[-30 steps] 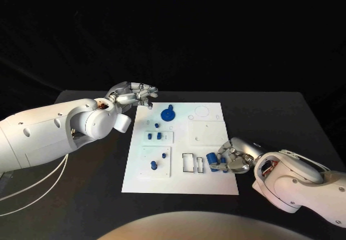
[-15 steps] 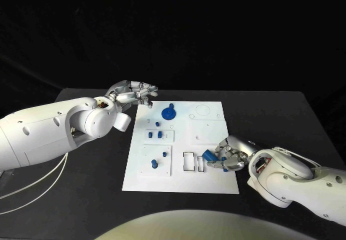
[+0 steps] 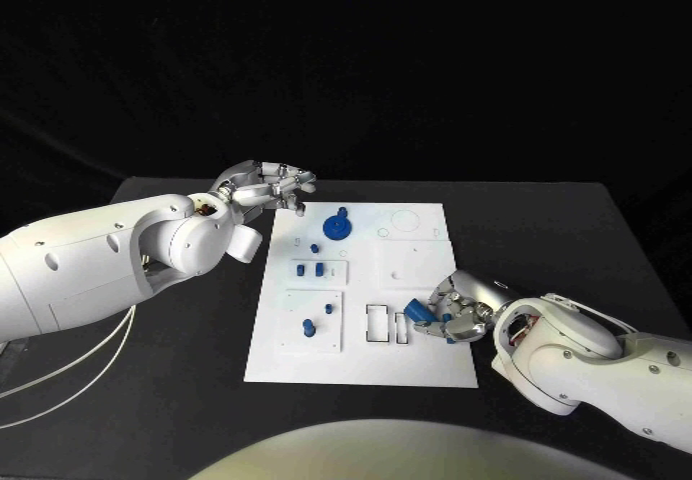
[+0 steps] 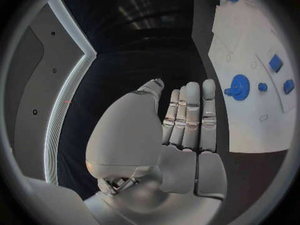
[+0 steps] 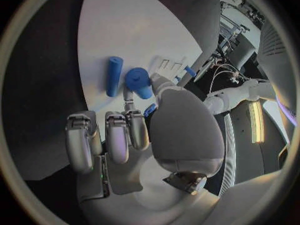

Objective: Assemble the parts on the task board

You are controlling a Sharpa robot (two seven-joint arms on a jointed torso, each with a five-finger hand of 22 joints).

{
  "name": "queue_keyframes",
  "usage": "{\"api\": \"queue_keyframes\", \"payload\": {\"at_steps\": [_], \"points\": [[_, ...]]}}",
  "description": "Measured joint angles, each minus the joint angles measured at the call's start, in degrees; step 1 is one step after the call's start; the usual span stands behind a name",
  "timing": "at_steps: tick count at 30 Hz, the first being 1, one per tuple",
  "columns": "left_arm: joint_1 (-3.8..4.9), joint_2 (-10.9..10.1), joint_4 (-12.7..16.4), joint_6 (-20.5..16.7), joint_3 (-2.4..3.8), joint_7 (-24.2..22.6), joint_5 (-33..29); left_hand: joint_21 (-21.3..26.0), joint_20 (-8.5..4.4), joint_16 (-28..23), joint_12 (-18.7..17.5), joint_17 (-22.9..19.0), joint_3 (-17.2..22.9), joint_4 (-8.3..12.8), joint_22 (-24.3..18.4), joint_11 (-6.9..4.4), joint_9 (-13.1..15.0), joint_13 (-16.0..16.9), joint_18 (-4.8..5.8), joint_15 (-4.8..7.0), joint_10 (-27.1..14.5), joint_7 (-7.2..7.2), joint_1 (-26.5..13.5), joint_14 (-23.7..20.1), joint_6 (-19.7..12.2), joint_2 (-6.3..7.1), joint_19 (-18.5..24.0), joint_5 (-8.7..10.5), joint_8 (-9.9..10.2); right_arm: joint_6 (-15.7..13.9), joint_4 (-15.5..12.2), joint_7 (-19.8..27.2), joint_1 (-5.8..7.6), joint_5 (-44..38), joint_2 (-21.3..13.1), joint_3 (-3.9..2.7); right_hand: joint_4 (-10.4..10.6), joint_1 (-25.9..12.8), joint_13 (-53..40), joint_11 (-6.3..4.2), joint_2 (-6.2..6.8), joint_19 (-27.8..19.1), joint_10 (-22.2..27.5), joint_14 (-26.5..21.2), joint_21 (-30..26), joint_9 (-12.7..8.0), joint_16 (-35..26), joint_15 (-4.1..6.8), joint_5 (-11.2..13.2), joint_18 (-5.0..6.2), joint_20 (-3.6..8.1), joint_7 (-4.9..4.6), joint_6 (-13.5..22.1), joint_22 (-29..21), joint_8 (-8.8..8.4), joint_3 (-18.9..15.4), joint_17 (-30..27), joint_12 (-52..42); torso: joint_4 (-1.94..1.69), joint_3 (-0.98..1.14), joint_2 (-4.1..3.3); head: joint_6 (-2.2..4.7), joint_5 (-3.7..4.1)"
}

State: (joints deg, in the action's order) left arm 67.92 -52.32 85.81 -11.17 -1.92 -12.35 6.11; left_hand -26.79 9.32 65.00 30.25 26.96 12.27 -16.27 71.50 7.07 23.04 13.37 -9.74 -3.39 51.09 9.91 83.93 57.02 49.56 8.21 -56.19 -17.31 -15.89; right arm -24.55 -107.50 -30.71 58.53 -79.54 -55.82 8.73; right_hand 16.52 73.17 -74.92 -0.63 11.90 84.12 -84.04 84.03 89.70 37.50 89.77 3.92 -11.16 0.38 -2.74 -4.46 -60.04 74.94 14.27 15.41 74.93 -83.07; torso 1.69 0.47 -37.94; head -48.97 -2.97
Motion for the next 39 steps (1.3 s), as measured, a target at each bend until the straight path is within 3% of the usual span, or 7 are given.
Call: {"api": "queue_keyframes", "payload": {"at_steps": [7,13,18,23,29,39], "points": [[0.0,0.01,-0.01,0.0,0.0,0.0,0.0,0.0,0.0,0.0,0.0,0.0,0.0,0.0,0.0,0.0,0.0,0.0,0.0,0.0,0.0,0.0,0.0,0.0,0.0,0.0,0.0,0.0,0.0,-2.25,-1.62,-0.17,0.11,0.12,-1.14,0.16,-0.1,0.72,0.0,-0.31,0.72,-0.05,-0.1,0.0,0.0,-0.01,0.0,0.41,-1.96,0.0,0.44,-0.3,-0.29,-0.01,0.01,3.72,0.0,-0.9,0.01,0.01,0.03,0.16,0.21],[0.0,0.1,-0.08,0.01,0.0,0.0,0.0,0.0,0.0,0.0,0.0,-0.02,0.0,0.0,0.0,0.0,0.0,-0.04,0.0,0.0,0.0,0.0,0.0,0.0,0.0,0.0,0.0,0.0,0.0,-4.26,-3.14,-0.16,1.78,1.51,-1.62,-0.03,-0.01,0.99,0.0,-0.48,0.99,-0.21,0.07,0.0,0.0,-0.03,0.0,0.41,-2.94,0.0,0.6,-0.32,-0.27,-0.01,0.01,4.11,-0.01,-1.2,-0.02,-0.03,0.05,0.31,0.48],[-0.01,0.16,-0.12,0.01,0.0,0.0,0.0,0.0,0.0,0.0,0.0,-0.05,0.0,0.0,0.0,0.0,0.0,-0.07,0.0,0.0,0.0,0.0,0.0,0.0,0.0,0.0,0.0,0.0,0.0,-5.31,-3.95,-0.02,2.22,3.31,-1.55,-0.04,-0.08,0.89,0.01,-0.48,0.9,-0.21,0.07,0.0,0.0,-0.04,0.0,0.41,-2.94,0.0,0.6,-0.36,-0.24,-0.01,0.01,4.48,-0.01,-1.19,-0.03,-0.03,0.03,0.53,0.6],[-0.01,0.15,-0.16,0.01,0.0,0.0,0.0,0.0,0.0,0.0,0.0,-0.05,0.0,0.0,0.0,0.0,0.0,-0.06,0.0,0.0,0.0,0.0,0.0,0.0,0.0,0.0,0.0,0.0,0.0,-5.23,-4.1,0.13,2.37,5.27,-0.66,-0.02,-0.02,-0.68,0.01,-0.47,0.04,-0.21,0.07,0.0,0.0,-0.05,0.0,0.41,-2.89,0.0,0.6,-0.59,-0.46,-0.02,-0.01,4.55,-0.01,-1.19,-0.03,-0.03,-0.03,0.6,0.5],[-0.01,0.26,-0.18,0.01,0.0,0.0,0.0,0.0,0.0,0.0,0.0,-0.05,0.0,0.0,0.0,0.0,0.0,-0.06,0.0,0.0,0.0,0.0,0.0,0.0,0.0,0.0,0.0,0.0,0.0,-4.09,-3.56,0.27,2.36,7.08,1.56,0.01,0.15,-5.79,0.01,-0.47,0.03,-0.21,0.07,0.0,0.0,-0.04,0.0,0.41,0.42,0.0,0.6,-0.78,-0.65,-0.02,0.0,6.3,-0.02,-1.19,-0.03,-0.07,-0.04,0.39,0.4],[-0.01,0.31,-0.13,0.02,0.0,0.0,0.0,0.23,0.0,0.0,0.0,-0.05,0.16,-0.17,0.01,0.0,-0.05,-0.06,0.0,0.0,0.0,0.0,0.0,0.0,0.0,0.0,0.0,0.0,0.0,-2.37,-2.14,0.25,1.89,8.65,4.28,0.05,0.17,-8.05,0.01,-0.46,-0.42,-0.21,0.06,0.0,0.0,0.82,0.0,0.4,0.77,0.0,0.6,-1.04,-0.93,-0.03,0.01,5.93,-0.02,-1.77,-0.07,-0.03,-0.07,0.08,0.13]]}}
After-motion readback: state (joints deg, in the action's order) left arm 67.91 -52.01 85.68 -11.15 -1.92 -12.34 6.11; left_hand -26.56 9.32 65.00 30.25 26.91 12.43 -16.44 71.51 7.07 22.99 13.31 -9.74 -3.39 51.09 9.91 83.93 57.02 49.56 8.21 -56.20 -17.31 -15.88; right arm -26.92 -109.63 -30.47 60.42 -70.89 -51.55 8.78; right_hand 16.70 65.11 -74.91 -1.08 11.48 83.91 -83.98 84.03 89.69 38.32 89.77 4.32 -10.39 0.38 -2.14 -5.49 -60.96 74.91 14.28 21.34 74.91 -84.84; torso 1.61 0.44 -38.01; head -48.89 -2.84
